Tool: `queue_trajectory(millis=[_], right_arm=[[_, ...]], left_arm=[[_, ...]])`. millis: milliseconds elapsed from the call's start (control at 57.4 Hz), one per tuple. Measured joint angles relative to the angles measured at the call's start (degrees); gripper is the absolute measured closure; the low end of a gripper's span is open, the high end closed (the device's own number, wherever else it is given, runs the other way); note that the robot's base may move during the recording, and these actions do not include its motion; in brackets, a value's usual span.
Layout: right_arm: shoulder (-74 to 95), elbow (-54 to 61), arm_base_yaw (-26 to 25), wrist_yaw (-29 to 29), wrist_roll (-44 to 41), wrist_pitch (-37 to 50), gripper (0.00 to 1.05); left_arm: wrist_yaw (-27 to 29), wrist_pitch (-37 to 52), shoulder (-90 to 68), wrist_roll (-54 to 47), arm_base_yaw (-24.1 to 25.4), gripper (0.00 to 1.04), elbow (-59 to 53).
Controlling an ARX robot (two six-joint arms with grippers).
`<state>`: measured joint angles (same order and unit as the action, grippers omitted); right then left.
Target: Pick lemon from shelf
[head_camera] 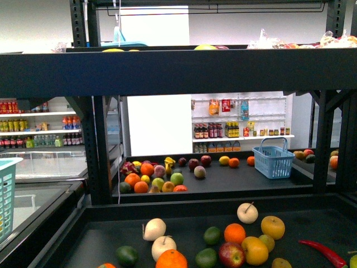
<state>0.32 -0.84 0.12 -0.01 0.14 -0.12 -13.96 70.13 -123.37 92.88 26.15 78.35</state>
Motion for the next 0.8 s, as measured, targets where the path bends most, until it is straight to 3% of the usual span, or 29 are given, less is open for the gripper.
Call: queue_trajectory(millis=[802], right_arm=[[0.0, 0.0, 0.0, -0.02, 0.0, 0.0, 0.07]], left_arm=[[-2.6, 5.35, -5.35, 1.77, 3.23, 0.95, -1.6]])
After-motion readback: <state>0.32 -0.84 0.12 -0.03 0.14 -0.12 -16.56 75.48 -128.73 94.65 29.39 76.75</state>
